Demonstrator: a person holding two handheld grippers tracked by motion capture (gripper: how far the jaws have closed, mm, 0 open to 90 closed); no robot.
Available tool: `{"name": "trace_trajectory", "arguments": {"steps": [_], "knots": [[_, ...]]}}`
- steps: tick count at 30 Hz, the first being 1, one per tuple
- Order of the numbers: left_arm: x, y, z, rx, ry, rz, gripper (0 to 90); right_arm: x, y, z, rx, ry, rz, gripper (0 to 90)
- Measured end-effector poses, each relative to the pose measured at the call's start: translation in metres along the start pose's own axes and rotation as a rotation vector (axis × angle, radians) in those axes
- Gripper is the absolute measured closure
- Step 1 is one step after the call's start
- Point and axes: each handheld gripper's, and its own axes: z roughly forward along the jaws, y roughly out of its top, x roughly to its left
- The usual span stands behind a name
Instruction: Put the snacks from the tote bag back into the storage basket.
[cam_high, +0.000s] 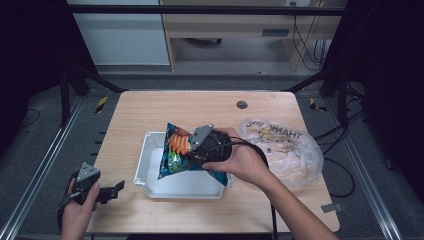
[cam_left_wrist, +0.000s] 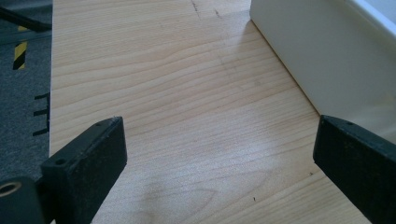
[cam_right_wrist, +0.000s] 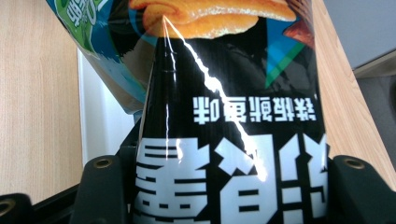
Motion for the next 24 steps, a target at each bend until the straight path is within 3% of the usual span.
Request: {"name": "trace_trajectory", "arguments": {"steps": [24], "knots": [[-0.001, 0.0, 0.0, -0.001, -0.004, 0.004, 2.6, 0.007, 0.002, 0.033, 0.024, 0.059, -0.014, 39.4]]}}
